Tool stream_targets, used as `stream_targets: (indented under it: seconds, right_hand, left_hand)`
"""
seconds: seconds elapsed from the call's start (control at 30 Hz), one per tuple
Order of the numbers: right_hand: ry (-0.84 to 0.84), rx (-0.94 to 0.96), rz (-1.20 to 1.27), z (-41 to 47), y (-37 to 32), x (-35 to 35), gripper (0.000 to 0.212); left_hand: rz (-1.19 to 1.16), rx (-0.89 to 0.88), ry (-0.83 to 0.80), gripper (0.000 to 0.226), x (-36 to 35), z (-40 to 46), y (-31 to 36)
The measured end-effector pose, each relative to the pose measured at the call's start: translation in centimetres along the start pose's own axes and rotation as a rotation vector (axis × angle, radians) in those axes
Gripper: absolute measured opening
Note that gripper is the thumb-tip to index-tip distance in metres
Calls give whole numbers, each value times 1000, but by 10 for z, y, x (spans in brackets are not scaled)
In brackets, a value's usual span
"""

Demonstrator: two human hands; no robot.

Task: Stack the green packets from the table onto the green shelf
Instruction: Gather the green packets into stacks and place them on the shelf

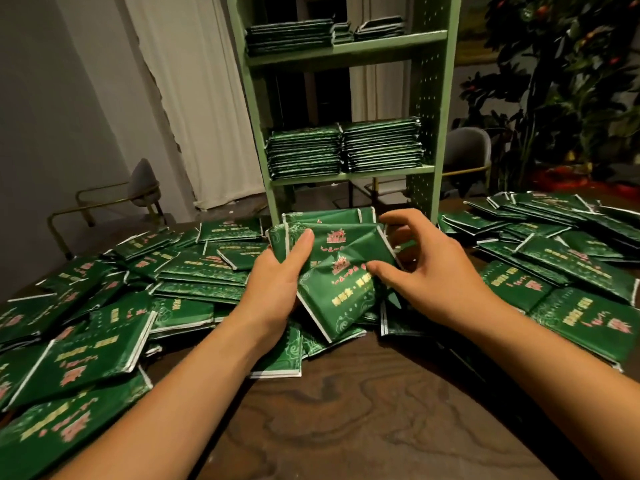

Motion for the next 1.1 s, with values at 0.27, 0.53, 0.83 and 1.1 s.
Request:
stream_targets:
  seconds: [0.27,0.53,0.83,1.1]
  right_hand:
    - [25,-129,184,5,17,-1,39]
    - [36,-144,260,-7,7,-10,11]
    - [80,-151,401,-8,1,-6,38]
    - [34,-103,467,0,-5,-9,30]
  left_hand:
    - [-258,45,28,19,3,-3,-1]
    - [-317,42,-103,42,-3,-16,8]
    - [-25,-139,-79,32,-5,-22,11]
    - [-52,-199,80,42,11,-10,22]
Point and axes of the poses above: each hand's wrist, its own z-axis towards the middle knuckle, its own x-axis out of the back of the hand, y = z × x, the point moved 7 cm from there along z, towards the middle knuckle, and after that the axes turned 13 degrees about z, right-handed, at the moved point
